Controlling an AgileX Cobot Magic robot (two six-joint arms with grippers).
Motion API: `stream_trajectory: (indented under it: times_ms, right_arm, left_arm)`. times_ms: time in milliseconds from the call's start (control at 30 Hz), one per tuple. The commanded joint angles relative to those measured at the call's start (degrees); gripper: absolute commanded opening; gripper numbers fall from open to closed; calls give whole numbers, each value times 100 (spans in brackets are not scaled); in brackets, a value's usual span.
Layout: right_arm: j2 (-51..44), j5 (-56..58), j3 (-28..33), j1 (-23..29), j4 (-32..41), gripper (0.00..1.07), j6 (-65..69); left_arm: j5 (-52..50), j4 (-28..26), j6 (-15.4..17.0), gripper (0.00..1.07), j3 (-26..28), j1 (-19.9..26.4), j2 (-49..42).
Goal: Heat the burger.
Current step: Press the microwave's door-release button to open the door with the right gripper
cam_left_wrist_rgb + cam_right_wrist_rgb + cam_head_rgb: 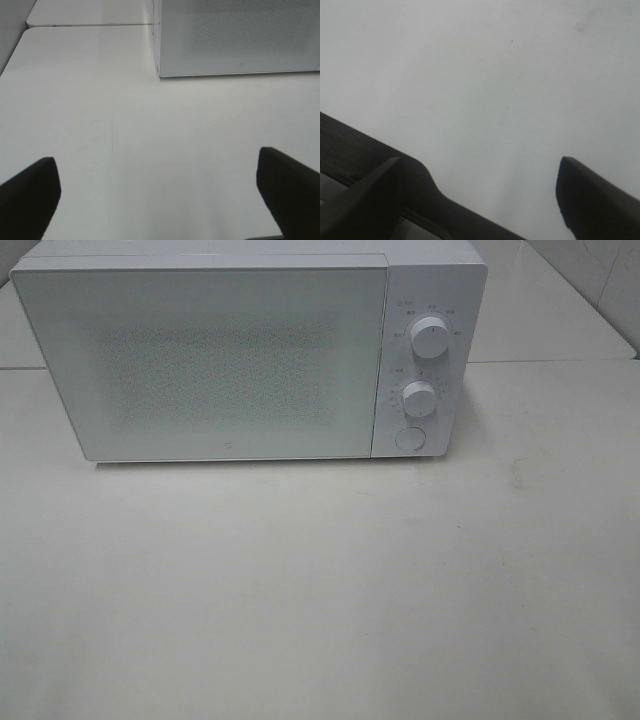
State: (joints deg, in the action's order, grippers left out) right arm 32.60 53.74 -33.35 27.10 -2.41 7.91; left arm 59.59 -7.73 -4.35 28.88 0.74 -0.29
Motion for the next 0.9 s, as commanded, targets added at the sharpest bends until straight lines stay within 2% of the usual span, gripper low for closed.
stream_trajectory:
  times_ms: [33, 233, 333, 600, 900]
  right_arm:
    - [-527, 258, 218, -344, -97, 78, -17]
    - [-1209, 338, 292, -877, -92, 76, -97]
    - [-1329, 350, 292, -905, -92, 76, -97]
    - [-2424, 441, 327, -1346, -46, 76, -103]
    - [-3226, 573, 430, -1427, -40, 76, -132]
  left_arm:
    - [-11, -6, -11, 100, -17, 6, -138]
    - [-11, -6, -11, 100, -17, 6, -138]
    - [-11, -6, -11, 100, -17, 6, -138]
    - [-11, -6, -11, 100, -17, 6, -138]
    - [-11, -6, -11, 100, -17, 6, -138]
